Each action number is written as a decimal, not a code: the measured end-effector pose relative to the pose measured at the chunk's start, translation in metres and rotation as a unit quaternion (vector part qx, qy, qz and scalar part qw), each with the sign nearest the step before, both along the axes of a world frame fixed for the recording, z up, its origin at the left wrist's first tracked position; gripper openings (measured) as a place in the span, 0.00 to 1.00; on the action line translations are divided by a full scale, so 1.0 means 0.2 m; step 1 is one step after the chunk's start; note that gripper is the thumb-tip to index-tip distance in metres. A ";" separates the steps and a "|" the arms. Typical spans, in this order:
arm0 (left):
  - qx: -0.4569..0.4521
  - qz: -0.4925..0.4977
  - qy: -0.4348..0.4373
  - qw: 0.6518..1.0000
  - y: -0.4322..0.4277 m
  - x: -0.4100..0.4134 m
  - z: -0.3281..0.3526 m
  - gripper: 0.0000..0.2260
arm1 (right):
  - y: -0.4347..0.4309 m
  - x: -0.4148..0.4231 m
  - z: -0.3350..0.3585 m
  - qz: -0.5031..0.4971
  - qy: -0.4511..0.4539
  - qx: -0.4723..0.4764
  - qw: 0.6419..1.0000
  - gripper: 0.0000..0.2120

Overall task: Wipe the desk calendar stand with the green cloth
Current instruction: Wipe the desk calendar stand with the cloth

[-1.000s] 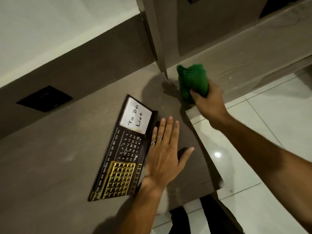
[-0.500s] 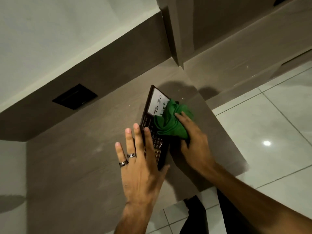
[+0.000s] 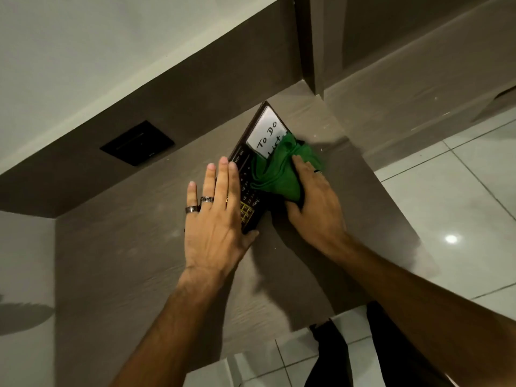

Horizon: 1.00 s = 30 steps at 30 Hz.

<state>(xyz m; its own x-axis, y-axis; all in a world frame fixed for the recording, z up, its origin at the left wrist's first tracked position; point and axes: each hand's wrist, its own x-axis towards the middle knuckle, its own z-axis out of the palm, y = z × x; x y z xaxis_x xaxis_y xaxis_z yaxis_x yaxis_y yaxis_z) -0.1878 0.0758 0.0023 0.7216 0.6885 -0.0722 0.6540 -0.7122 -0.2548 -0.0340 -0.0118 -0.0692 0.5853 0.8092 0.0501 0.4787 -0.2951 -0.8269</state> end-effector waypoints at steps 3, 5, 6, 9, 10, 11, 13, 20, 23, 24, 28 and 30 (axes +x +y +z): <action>0.009 0.003 0.001 1.000 0.04 0.00 0.01 0.63 | 0.03 0.00 -0.01 0.022 -0.039 -0.009 0.999 0.38; 0.021 0.015 0.004 1.000 0.03 -0.03 0.00 0.63 | 0.04 0.00 -0.02 0.034 -0.049 -0.011 0.998 0.39; 0.028 0.026 0.003 0.999 0.02 -0.06 0.00 0.63 | 0.03 -0.01 -0.01 0.033 -0.049 -0.009 0.998 0.39; 0.033 0.076 -0.019 0.996 -0.02 -0.13 -0.03 0.64 | 0.00 -0.04 0.00 0.015 -0.036 0.028 0.999 0.39; 0.032 0.092 -0.025 0.995 -0.03 -0.14 -0.04 0.64 | -0.01 -0.05 0.02 0.014 -0.032 0.049 0.998 0.39; 0.030 0.103 -0.029 0.994 -0.03 -0.16 -0.04 0.63 | -0.01 -0.07 0.03 0.019 -0.033 0.071 0.997 0.39; 0.027 0.107 -0.030 0.993 -0.03 -0.17 -0.05 0.61 | 0.01 -0.11 0.06 0.042 -0.058 0.109 0.991 0.39; 0.022 0.097 -0.030 0.995 -0.03 -0.17 -0.04 0.54 | 0.11 -0.20 -0.01 0.218 -0.189 0.051 0.956 0.36; 0.019 0.103 -0.034 0.994 -0.04 -0.16 -0.04 0.57 | 0.10 -0.14 -0.08 0.190 -0.210 0.027 0.959 0.40; 0.016 0.105 -0.034 0.994 -0.05 -0.15 -0.04 0.57 | 0.08 -0.13 -0.09 0.182 -0.204 0.022 0.962 0.41; 0.010 0.101 -0.028 0.994 -0.04 -0.16 -0.04 0.55 | 0.06 -0.19 -0.07 0.252 -0.188 0.051 0.948 0.39; 0.011 0.099 -0.018 0.995 -0.04 -0.16 -0.03 0.56 | 0.12 -0.17 -0.02 0.261 -0.190 0.089 0.942 0.37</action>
